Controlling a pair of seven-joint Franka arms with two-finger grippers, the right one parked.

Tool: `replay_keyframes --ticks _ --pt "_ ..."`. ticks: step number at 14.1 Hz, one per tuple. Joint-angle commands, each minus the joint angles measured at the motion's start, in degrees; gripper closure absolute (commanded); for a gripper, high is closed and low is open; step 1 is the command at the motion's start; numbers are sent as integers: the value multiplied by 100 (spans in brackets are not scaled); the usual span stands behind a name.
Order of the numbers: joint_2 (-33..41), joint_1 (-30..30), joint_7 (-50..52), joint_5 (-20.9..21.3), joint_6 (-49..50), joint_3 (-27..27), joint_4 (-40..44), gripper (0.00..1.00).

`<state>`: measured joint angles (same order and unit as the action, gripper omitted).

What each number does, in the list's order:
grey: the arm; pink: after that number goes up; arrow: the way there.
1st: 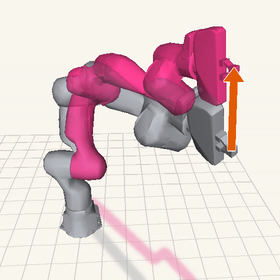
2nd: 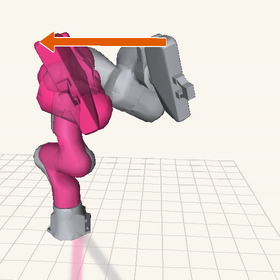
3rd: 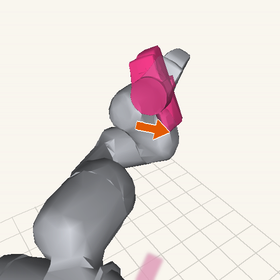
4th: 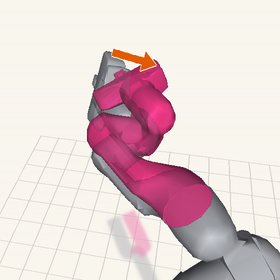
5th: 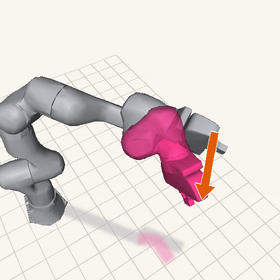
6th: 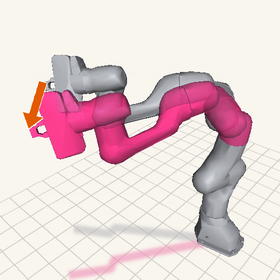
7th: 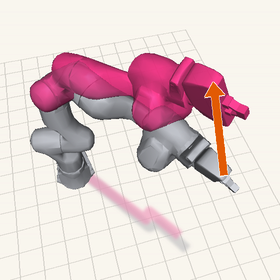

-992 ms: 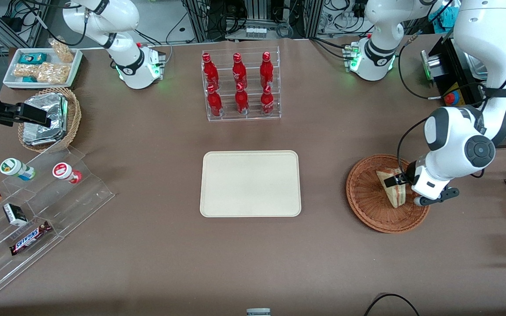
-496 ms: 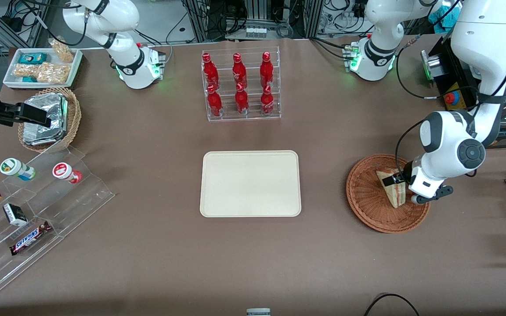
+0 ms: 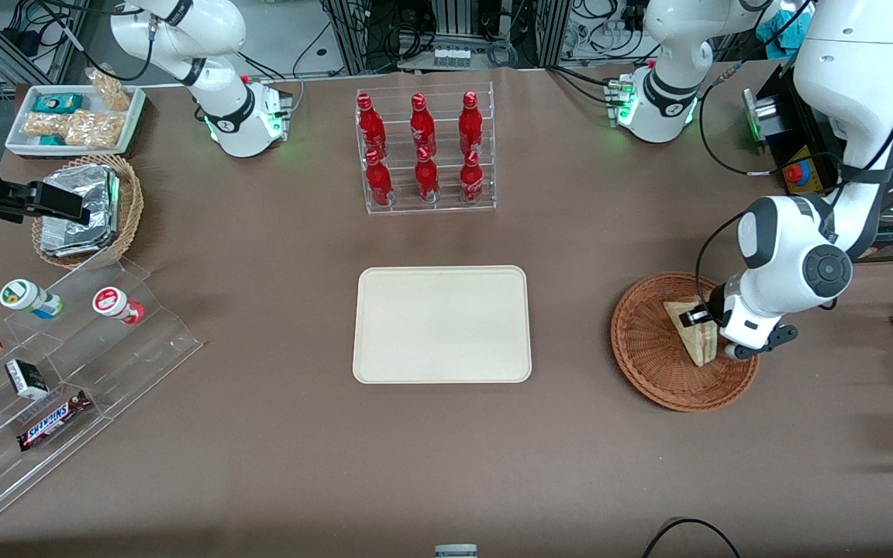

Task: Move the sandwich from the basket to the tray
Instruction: 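Close the left gripper on the sandwich wedge, then lift the sandwich and carry it over the cream tray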

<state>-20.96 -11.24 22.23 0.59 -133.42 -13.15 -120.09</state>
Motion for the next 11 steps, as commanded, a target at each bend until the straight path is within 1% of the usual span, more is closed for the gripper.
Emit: replay_keyframes --ticks 1,2,3,5,8,9,10,11 --pt "135 25 245 29 -44 -47 -33 80" --pt "240 51 281 37 52 -125 20 83" --pt "319 191 308 29 201 -283 134 83" --pt "382 690 631 29 282 -529 327 83" --pt "58 2025 993 90 290 -539 845 84" --pt "-152 2438 1124 108 290 -522 1073 86" --pt "-389 2764 1264 169 299 -521 1336 86" --pt "-653 3055 1501 326 308 -513 1609 86"
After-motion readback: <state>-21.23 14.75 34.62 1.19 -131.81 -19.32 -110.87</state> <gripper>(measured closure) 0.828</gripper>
